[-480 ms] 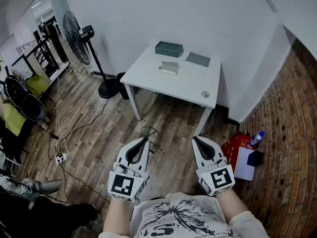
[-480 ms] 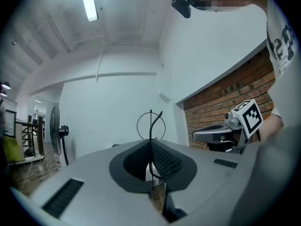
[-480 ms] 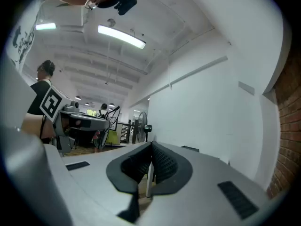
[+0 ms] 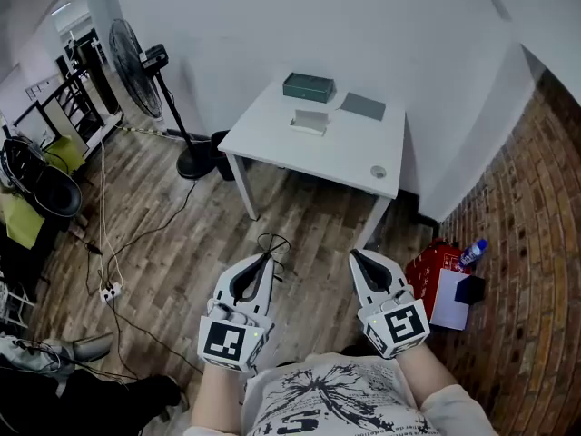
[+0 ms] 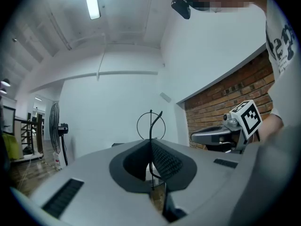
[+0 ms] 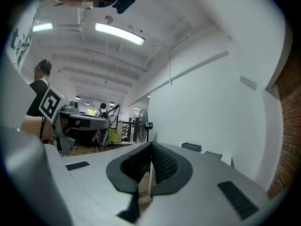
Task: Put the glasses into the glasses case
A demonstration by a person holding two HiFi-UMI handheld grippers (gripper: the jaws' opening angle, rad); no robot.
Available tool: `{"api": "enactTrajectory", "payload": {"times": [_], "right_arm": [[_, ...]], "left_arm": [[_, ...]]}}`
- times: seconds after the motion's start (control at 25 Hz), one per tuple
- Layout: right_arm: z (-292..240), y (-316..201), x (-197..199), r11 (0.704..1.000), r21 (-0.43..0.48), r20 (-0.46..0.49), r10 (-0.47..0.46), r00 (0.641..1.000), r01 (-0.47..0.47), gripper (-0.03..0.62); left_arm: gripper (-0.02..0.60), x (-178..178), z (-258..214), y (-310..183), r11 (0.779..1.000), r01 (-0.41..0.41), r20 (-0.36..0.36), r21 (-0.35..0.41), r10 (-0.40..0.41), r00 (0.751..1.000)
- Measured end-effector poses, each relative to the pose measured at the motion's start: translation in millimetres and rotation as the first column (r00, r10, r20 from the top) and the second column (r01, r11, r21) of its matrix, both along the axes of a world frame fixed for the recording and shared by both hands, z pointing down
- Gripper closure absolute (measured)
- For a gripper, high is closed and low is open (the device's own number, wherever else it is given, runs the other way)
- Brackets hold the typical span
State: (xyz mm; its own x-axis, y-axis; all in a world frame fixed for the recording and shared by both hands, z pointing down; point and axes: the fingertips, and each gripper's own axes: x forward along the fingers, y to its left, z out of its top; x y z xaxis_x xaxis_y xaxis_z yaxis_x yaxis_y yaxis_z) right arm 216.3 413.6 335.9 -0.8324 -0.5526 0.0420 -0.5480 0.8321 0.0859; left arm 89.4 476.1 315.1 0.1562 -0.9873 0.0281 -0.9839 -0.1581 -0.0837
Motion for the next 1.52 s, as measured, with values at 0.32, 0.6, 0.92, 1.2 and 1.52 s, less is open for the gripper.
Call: {"api": "enactTrajectory", "payload": {"times": [0.32, 0.6, 0.92, 1.2, 1.52], "right_arm": [[20, -45, -23, 0.999, -0.044, -0.029, -0.022, 0.999, 0.021, 0.579], [32, -138, -64, 0.996, -0.046, -0.033, -0.072, 0.997, 0.071, 0.579], [28, -286, -118, 0.997, -0.045, -0.039, -0.063, 0.997, 0.061, 0.579], [26, -401, -152, 0.999, -0.029, -0.062, -0.040, 0.997, 0.039, 0.579], [33, -484, -182, 1.000, -0.012, -0.086, 0.018, 0.996, -0.019, 0.579]], "left_arm": [[0.565, -23, 16, -43, 0.999, 0.029, -0.008, -0.046, -0.029, 1.000], [0.565, -61, 20, -129, 0.997, 0.072, -0.003, -0.042, -0.072, 0.997], [0.565, -115, 15, -269, 0.994, 0.089, 0.015, -0.059, -0.088, 0.996], [0.565, -150, 9, -396, 0.998, 0.050, 0.034, -0.032, -0.049, 0.998], [0.565, -176, 9, -500, 0.999, -0.037, 0.036, -0.025, 0.037, 0.999]]}}
